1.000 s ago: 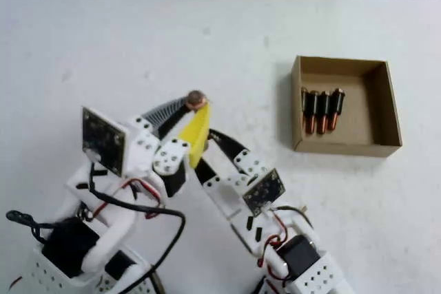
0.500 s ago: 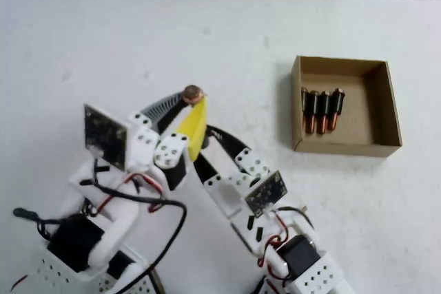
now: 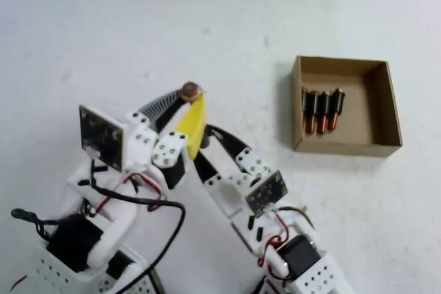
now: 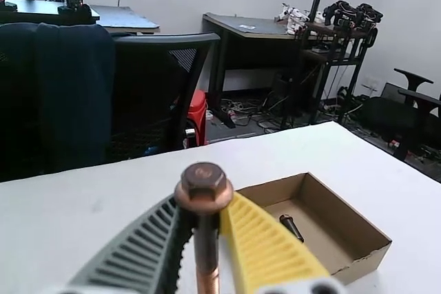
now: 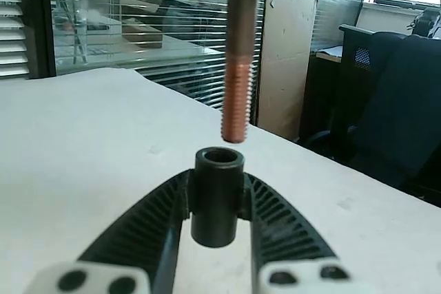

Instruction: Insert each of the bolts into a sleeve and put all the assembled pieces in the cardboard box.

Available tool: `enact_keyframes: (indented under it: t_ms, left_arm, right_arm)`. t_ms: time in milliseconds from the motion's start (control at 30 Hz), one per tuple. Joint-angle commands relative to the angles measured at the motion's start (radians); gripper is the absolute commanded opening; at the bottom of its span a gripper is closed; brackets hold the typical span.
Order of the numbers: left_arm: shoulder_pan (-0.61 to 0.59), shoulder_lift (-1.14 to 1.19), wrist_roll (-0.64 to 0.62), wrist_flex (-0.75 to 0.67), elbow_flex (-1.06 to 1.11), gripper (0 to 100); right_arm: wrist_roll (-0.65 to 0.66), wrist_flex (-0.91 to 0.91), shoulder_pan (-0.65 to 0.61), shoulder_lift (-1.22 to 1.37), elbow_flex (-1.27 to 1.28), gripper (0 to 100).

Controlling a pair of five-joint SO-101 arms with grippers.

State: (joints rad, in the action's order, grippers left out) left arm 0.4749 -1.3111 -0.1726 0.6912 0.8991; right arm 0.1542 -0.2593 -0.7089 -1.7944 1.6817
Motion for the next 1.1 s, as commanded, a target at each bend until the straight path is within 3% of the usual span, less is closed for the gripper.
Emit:
enact_keyframes:
  t_ms: [0,1067]
  left_arm:
    - [-0.007,-0.002,-0.011,0.017,-0.012,2]
    - [-0.008,-0.005,-0.011,0.015,0.146,2]
  right_arm:
    - [0.015,0.027,0.012,-0.012,0.009,1.7]
    - [0.015,0.024,0.013,-0.012,0.009,1.7]
